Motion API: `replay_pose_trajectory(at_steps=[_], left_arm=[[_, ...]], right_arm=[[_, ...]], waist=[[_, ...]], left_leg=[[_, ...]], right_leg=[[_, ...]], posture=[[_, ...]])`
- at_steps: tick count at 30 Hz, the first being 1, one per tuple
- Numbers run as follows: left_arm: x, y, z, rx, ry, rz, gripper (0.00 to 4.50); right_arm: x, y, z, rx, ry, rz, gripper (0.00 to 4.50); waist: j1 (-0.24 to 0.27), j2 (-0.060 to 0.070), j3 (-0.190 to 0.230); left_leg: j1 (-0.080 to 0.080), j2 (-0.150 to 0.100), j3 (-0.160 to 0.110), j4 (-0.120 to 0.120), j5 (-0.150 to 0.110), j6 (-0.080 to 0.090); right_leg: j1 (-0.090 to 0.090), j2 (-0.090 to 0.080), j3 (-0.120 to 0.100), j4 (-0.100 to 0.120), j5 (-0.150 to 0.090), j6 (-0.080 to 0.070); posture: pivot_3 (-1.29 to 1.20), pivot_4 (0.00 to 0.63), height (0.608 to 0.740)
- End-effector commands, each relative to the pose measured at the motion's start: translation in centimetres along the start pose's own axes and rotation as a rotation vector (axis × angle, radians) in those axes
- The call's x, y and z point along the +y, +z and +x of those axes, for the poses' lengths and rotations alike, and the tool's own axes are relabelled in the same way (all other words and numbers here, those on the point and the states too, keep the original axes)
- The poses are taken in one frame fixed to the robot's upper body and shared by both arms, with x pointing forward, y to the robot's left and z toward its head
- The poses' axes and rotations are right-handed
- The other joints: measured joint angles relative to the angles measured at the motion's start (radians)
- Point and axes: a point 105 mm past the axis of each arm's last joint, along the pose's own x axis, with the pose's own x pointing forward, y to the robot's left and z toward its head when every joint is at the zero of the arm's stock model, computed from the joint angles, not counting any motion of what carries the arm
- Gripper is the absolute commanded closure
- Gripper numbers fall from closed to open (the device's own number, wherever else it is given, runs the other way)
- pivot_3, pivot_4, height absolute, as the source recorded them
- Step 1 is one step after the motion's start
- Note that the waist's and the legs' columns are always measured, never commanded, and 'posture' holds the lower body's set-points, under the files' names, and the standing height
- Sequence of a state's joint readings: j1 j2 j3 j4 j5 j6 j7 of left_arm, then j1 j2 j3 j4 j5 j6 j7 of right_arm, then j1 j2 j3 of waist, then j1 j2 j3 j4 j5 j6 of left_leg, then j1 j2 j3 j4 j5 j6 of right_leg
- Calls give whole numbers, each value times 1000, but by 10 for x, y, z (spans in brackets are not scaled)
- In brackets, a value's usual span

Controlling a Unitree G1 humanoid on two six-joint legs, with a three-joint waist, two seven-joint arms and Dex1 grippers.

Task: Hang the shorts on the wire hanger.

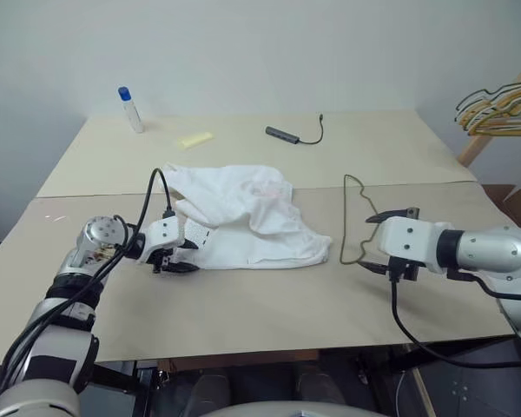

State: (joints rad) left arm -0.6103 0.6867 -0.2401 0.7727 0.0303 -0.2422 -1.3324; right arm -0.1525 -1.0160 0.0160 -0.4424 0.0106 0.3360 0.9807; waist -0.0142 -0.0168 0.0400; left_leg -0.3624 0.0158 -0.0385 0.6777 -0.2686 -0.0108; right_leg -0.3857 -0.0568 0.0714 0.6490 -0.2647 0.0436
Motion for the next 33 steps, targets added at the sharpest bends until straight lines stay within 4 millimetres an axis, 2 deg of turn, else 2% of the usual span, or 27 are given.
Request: replay_pose_trajectory(at_steps=[1, 4, 5, 9, 14, 21, 25, 29, 33], left_arm=[[-3, -10, -1, 46, -6, -23, 3382], [1, -4, -4, 15, 25, 1, 4331], [2, -3, -5, 9, 38, 8, 4466], [2, 9, -12, -21, 32, 47, 4466], [4, 15, -24, 3, 94, 81, 4466], [-10, 24, -59, 17, 119, 111, 4466], [-18, 26, -78, 35, 149, 111, 4466], [-22, 26, -93, 54, 194, 101, 4466], [-28, 29, -100, 62, 210, 98, 4466]], right_arm=[[-13, 6, -7, -3, -55, -35, 0], [-14, 10, -2, -31, -65, -33, 0], [-15, 11, -1, -38, -70, -29, 0], [-17, 2, 12, -27, -97, -26, 0], [-4, -4, 32, -43, -52, -144, 0], [19, 20, 58, -162, -6, -348, 0], [29, 17, 75, -161, 19, -460, 0], [30, 8, 91, -151, 13, -513, 0], [32, 16, 99, -218, 33, -456, 0]], waist=[[-1, 1, -1], [-1, 1, -1], [-1, 1, -1], [-2, 1, -1], [-2, 0, -1], [-9, 0, -1], [-9, 0, -1], [-2, 0, 0], [1, -1, 0]], left_leg=[[0, 0, 0, 0, 0, 0], [0, 0, 0, 0, 0, 0], [0, 0, 0, 0, 0, 0], [-1, 0, 0, 0, 0, 0], [-5, 0, 0, 0, 0, 0], [-4, 1, 0, 0, 0, 0], [-4, 1, 0, 0, 0, 0], [-3, 1, 0, 0, 0, 0], [-2, 1, 0, 0, 0, 0]], right_leg=[[0, 0, 0, 0, -1, 2], [0, 0, 0, 0, -3, 5], [0, 0, 0, 0, -3, 5], [-1, 0, 0, 0, 1, -1], [-4, 0, 0, 0, 1, -1], [-4, 0, 0, 1, 1, -1], [-4, 0, 0, 1, 1, -1], [-4, 0, 0, 1, 1, -1], [-3, 0, 0, 1, 1, -2]], posture=[[-27, 0, 740], [-20, 0, 740], [-20, 0, 740], [-16, 0, 740], [-17, 0, 740], [3, 0, 740], [18, 0, 740], [53, 0, 740], [85, 0, 740]])
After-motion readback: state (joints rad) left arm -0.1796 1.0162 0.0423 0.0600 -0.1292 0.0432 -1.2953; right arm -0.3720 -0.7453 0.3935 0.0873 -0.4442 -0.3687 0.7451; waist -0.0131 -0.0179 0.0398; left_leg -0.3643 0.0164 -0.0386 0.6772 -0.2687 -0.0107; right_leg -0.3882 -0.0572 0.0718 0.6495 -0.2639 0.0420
